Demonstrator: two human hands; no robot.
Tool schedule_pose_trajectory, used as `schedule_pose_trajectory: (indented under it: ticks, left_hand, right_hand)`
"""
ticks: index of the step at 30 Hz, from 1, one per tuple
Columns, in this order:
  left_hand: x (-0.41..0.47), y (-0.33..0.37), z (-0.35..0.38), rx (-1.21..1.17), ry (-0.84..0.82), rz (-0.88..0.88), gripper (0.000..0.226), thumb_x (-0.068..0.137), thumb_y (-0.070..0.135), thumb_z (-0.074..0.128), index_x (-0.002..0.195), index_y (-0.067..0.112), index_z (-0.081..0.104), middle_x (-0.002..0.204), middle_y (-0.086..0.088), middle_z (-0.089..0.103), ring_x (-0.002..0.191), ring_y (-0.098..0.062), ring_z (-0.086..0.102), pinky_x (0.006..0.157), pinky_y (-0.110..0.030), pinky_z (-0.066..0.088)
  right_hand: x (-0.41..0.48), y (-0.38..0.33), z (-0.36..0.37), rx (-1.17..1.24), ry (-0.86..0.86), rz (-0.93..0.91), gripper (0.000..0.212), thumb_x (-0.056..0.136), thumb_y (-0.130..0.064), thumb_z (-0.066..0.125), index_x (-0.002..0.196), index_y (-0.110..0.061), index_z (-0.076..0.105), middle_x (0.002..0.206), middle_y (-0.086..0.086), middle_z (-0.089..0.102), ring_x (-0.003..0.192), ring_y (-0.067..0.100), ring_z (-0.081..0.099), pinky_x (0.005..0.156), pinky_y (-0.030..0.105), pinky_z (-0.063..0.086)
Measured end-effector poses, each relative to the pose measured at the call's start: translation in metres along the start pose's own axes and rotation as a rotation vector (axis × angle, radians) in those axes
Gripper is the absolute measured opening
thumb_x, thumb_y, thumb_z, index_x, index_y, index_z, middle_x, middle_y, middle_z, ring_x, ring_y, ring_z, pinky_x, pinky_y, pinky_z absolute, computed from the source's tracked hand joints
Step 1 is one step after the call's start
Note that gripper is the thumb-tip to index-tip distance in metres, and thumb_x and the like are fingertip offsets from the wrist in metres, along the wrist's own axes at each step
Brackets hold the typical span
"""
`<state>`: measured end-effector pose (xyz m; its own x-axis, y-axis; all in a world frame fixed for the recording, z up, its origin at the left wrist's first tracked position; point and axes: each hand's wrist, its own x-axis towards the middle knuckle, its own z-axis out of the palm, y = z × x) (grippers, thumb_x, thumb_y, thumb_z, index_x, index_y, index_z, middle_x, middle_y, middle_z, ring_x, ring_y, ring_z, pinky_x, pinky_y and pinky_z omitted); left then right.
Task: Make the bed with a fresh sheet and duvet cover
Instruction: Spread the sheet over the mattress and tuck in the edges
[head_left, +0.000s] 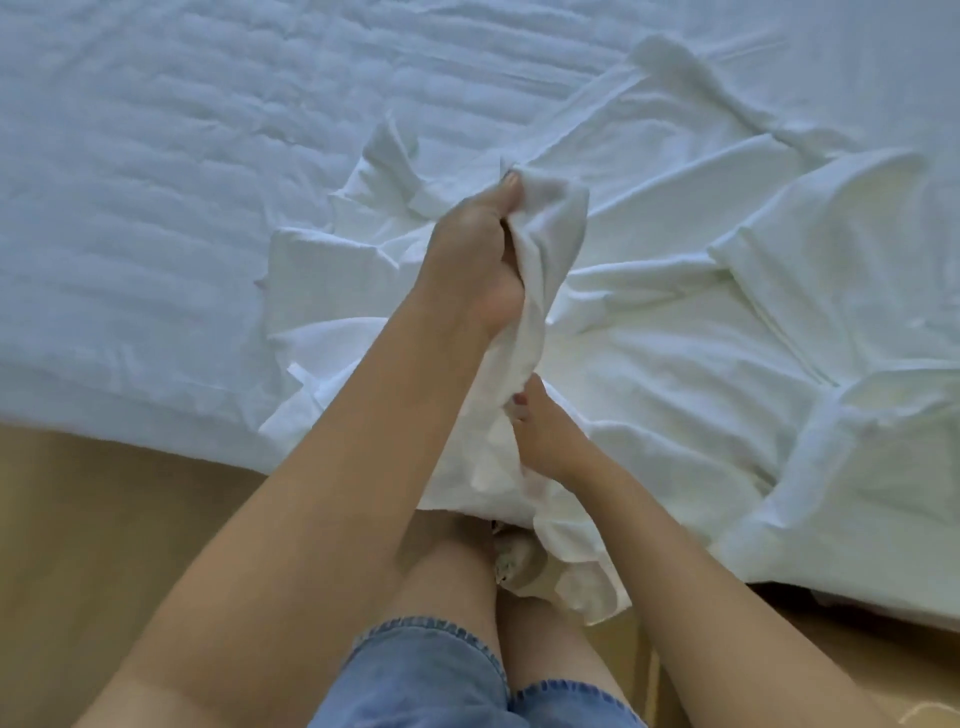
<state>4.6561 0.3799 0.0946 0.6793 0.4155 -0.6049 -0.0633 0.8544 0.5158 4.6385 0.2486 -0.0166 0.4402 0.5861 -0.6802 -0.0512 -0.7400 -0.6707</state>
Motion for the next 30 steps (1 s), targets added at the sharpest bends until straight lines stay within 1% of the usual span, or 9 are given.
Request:
schedule_pose_trajectory:
  ticks: [5, 9, 12, 14, 19, 21, 24, 27, 30]
  left_hand:
    - [0.005, -0.012, -0.001, -0.234, -0.017, -0.002, 0.028, 0.101, 0.013, 0.036, 0.113, -0.004, 0.055, 0.102, -0.018, 0.060, 0.094, -0.029, 0.058, 0.105, -0.040, 0.039]
    - [0.006, -0.023, -0.008, -0.229, 0.011, 0.005, 0.036, 0.100, 0.010, 0.037, 0.132, -0.003, 0.047, 0.121, -0.019, 0.058, 0.112, -0.030, 0.056, 0.108, -0.042, 0.037]
    - [0.001, -0.030, -0.008, -0.229, 0.045, -0.019, 0.035, 0.100, 0.011, 0.038, 0.129, -0.004, 0.050, 0.132, -0.018, 0.054, 0.123, -0.029, 0.052, 0.108, -0.040, 0.037]
    - [-0.005, -0.030, -0.004, -0.251, 0.067, -0.017, 0.032, 0.100, 0.011, 0.040, 0.123, -0.004, 0.054, 0.126, -0.018, 0.058, 0.119, -0.029, 0.056, 0.107, -0.039, 0.039]
    - [-0.006, -0.019, 0.010, -0.287, 0.108, 0.005, 0.022, 0.099, 0.008, 0.042, 0.104, -0.006, 0.058, 0.094, -0.018, 0.062, 0.084, -0.029, 0.062, 0.101, -0.036, 0.045]
    - [-0.004, -0.018, 0.010, -0.222, 0.105, 0.011, 0.024, 0.099, 0.008, 0.041, 0.113, -0.004, 0.056, 0.101, -0.018, 0.061, 0.091, -0.029, 0.062, 0.101, -0.037, 0.045]
    - [0.006, -0.021, 0.000, -0.008, 0.160, 0.055, 0.027, 0.100, 0.009, 0.038, 0.121, -0.002, 0.051, 0.116, -0.019, 0.060, 0.109, -0.031, 0.060, 0.099, -0.043, 0.046]
    - [0.021, -0.016, -0.031, 0.142, 0.326, 0.126, 0.021, 0.096, 0.004, 0.042, 0.110, -0.003, 0.056, 0.107, -0.015, 0.063, 0.101, -0.030, 0.062, 0.088, -0.041, 0.052]
    - [0.032, -0.016, -0.074, 0.589, 0.655, 0.225, 0.013, 0.091, 0.009, 0.049, 0.101, 0.004, 0.056, 0.111, -0.014, 0.060, 0.102, -0.027, 0.058, 0.083, -0.035, 0.050]
  right_hand:
    - [-0.020, 0.046, -0.013, -0.407, -0.228, 0.236, 0.039, 0.095, -0.022, 0.051, 0.131, -0.008, 0.044, 0.128, 0.010, 0.053, 0.107, 0.027, 0.053, 0.086, 0.033, 0.042]
    - [-0.031, 0.077, 0.010, -0.132, -0.053, 0.102, 0.030, 0.096, -0.034, 0.046, 0.122, -0.021, 0.053, 0.119, -0.001, 0.059, 0.101, 0.019, 0.056, 0.084, 0.030, 0.045]
    - [-0.042, 0.058, 0.008, 0.505, 0.207, -0.031, 0.028, 0.091, -0.044, 0.045, 0.101, -0.023, 0.060, 0.101, -0.002, 0.062, 0.099, 0.019, 0.058, 0.080, 0.025, 0.044]
    - [-0.047, 0.046, 0.003, 0.627, 0.088, -0.140, 0.054, 0.074, -0.064, 0.050, 0.111, -0.025, 0.058, 0.109, -0.006, 0.062, 0.106, 0.013, 0.058, 0.089, 0.025, 0.044]
    - [-0.032, 0.045, 0.026, -0.020, 0.203, -0.200, 0.108, 0.055, -0.072, 0.070, 0.144, -0.030, 0.024, 0.146, -0.009, 0.035, 0.134, 0.017, 0.034, 0.107, 0.047, 0.036]
    - [-0.023, 0.047, 0.025, -0.055, 0.268, -0.155, 0.089, 0.074, -0.053, 0.068, 0.146, -0.024, 0.023, 0.146, -0.004, 0.036, 0.134, 0.021, 0.033, 0.106, 0.046, 0.034]
    - [-0.016, 0.050, 0.016, 0.004, 0.265, -0.140, 0.023, 0.095, -0.020, 0.043, 0.114, -0.016, 0.054, 0.105, 0.002, 0.061, 0.101, 0.025, 0.057, 0.081, 0.032, 0.044]
    - [-0.017, 0.059, 0.009, 0.148, 0.246, -0.100, 0.021, 0.095, -0.014, 0.040, 0.079, -0.019, 0.052, 0.081, -0.004, 0.055, 0.076, 0.016, 0.052, 0.061, 0.023, 0.038]
    - [-0.018, 0.084, 0.005, 0.384, 0.332, 0.011, 0.006, 0.093, -0.024, 0.055, 0.091, -0.018, 0.057, 0.087, -0.006, 0.058, 0.080, 0.010, 0.054, 0.066, 0.019, 0.040]
